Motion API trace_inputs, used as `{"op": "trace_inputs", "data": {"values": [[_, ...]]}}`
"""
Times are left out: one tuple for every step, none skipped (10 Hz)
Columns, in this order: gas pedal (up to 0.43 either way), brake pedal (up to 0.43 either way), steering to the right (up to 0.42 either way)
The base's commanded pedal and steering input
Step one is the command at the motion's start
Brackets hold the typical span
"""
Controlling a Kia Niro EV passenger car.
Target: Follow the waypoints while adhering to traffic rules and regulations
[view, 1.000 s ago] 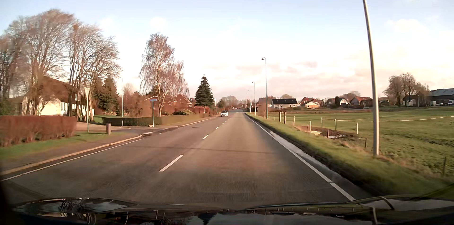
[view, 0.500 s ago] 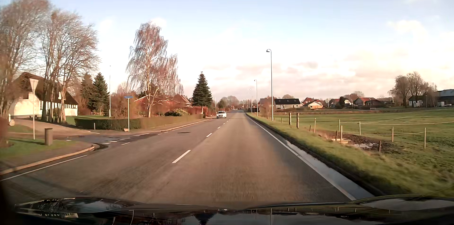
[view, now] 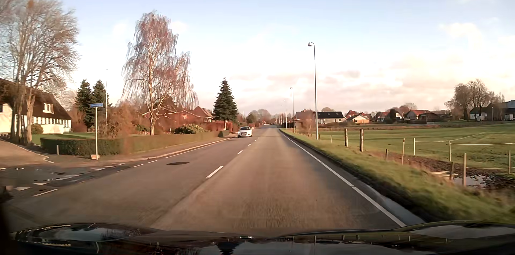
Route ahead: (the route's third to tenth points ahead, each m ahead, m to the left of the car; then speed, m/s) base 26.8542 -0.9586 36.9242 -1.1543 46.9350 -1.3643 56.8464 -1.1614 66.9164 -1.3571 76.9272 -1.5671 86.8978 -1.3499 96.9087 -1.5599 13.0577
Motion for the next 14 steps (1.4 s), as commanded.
{"op": "trace_inputs", "data": {"values": [[0.150, 0.000, 0.001], [0.150, 0.000, 0.000], [0.150, 0.000, 0.001], [0.157, 0.000, 0.001], [0.157, 0.000, 0.001], [0.157, 0.000, 0.001], [0.157, 0.000, 0.001], [0.157, 0.000, 0.001], [0.157, 0.000, 0.001], [0.157, 0.000, 0.001], [0.157, 0.000, 0.002], [0.157, 0.000, 0.002], [0.157, 0.000, 0.002], [0.157, 0.000, 0.002]]}}
